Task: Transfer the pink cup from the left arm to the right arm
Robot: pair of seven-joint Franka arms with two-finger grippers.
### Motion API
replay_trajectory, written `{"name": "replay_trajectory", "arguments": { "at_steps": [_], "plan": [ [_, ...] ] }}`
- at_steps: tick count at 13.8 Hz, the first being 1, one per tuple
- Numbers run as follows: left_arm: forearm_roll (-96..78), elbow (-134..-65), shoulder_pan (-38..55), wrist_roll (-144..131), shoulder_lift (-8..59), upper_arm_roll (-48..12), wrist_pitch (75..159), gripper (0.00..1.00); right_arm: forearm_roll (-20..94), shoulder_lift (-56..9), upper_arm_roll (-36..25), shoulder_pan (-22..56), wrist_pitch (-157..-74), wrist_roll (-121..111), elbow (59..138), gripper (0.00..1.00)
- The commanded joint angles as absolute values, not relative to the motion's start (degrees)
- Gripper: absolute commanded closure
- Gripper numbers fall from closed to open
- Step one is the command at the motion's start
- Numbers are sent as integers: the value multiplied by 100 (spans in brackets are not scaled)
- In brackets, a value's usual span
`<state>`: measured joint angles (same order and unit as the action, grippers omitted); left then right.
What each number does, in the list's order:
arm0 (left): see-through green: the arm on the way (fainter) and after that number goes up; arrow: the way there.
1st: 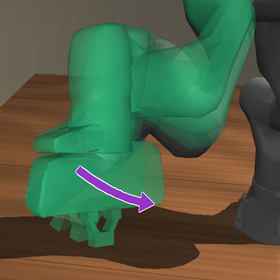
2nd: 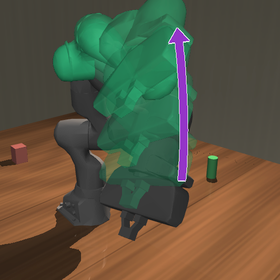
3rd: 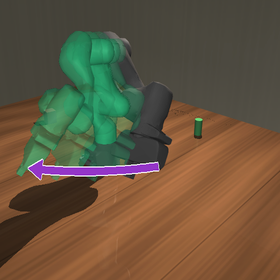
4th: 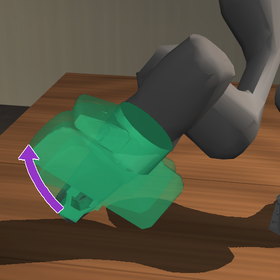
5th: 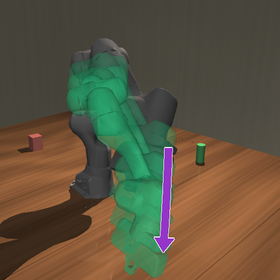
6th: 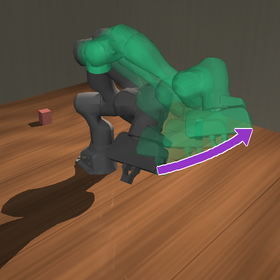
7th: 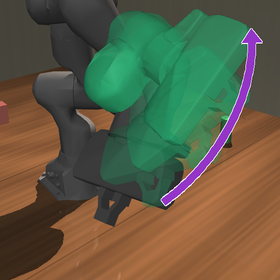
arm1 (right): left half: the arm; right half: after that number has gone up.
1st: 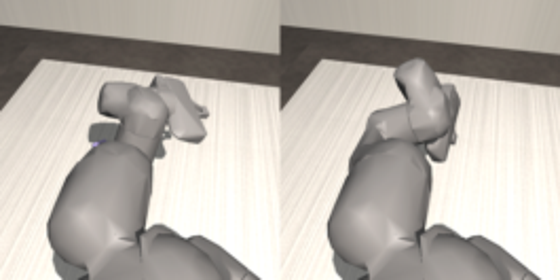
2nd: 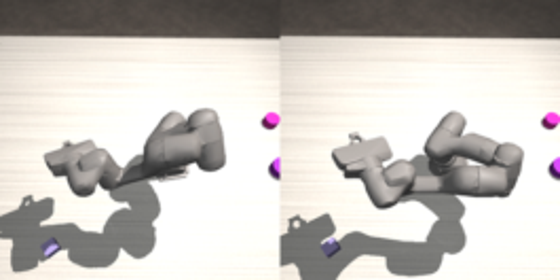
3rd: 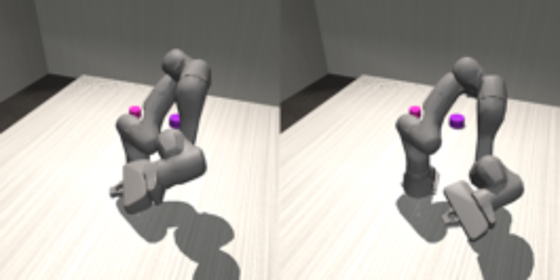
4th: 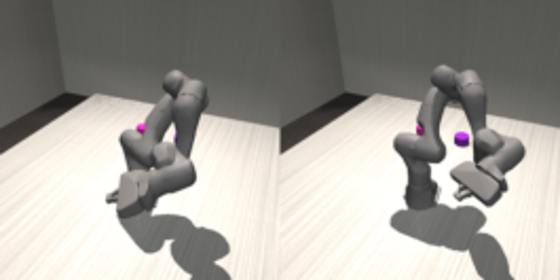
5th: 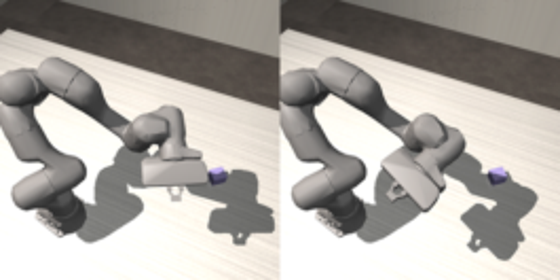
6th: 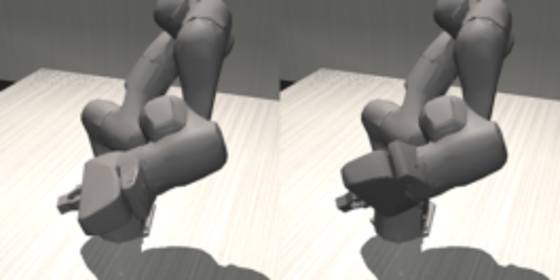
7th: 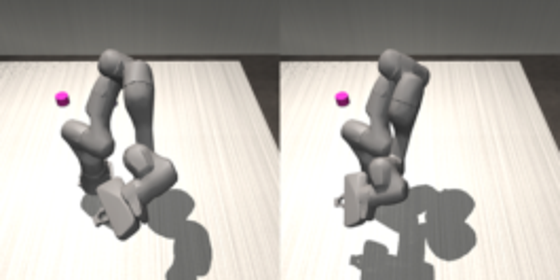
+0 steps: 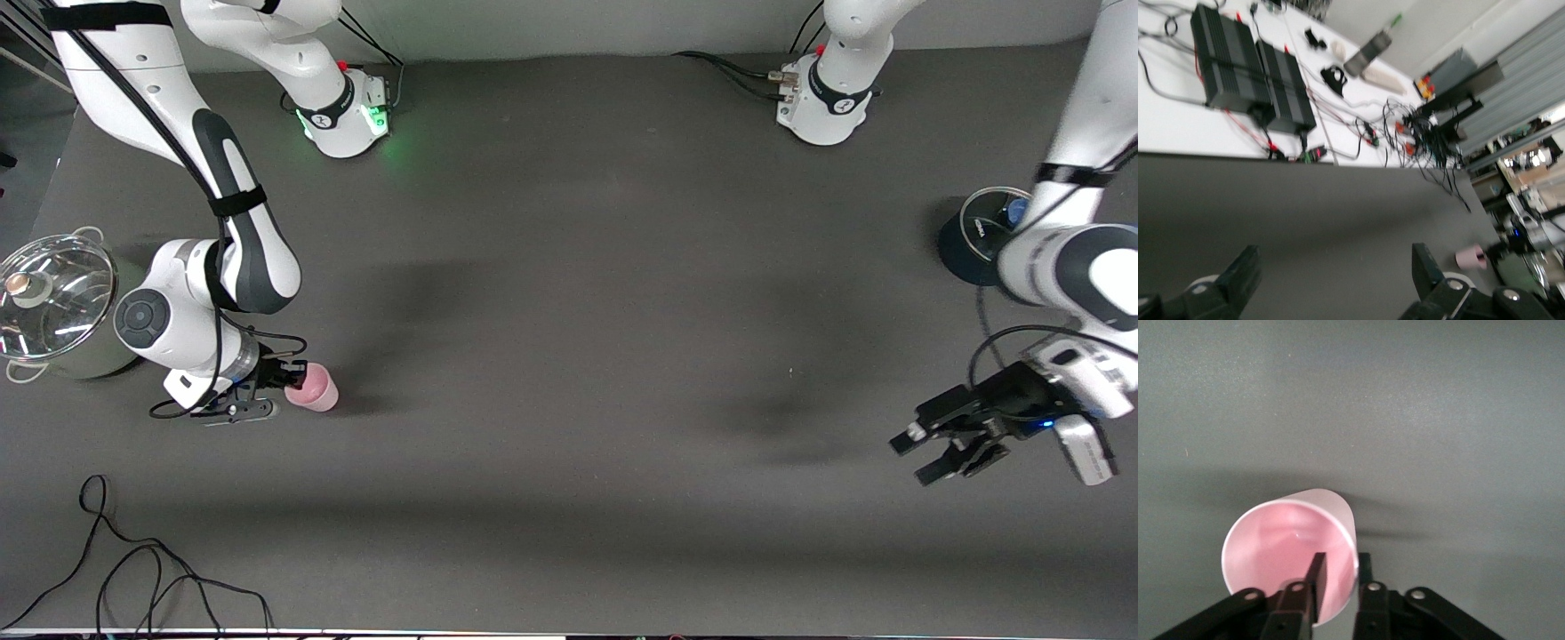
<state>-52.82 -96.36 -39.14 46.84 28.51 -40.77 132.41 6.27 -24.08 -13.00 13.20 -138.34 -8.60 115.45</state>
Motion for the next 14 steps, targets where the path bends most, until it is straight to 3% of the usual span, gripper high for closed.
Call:
{"name": "replay_trajectory", "arguments": {
  "at_steps": [1,3,6,7,8,11,14],
  "plan": [
    [-3952,-9423,-4130,3257,2331,-4087,12264,0,589,-2251,-1318,1362,-13834,-923,11566,21],
    [-2827,-9212,-4175,2333,2032,-4087,11535,0,589,-1988,-1327,1354,-13416,-879,11427,17],
    [-1656,-9114,-4149,1374,1452,-4087,10769,0,589,-1417,-1353,1362,-12019,-861,10821,15],
    [-1391,-9106,-4148,1188,1302,-4087,10375,0,580,-1154,-1362,1371,-11771,-861,10732,4],
    [-1206,-9062,-4157,1091,1179,-4087,9971,0,554,-882,-1362,1371,-11638,-853,10731,0],
    [-442,-9070,-4087,345,757,-4165,9116,0,536,-178,-1354,1371,-11042,-739,10609,0],
    [-369,-9193,-4017,-78,344,-4166,8904,0,440,-35,-1380,1327,-9918,-449,9786,0]
  ]
}}
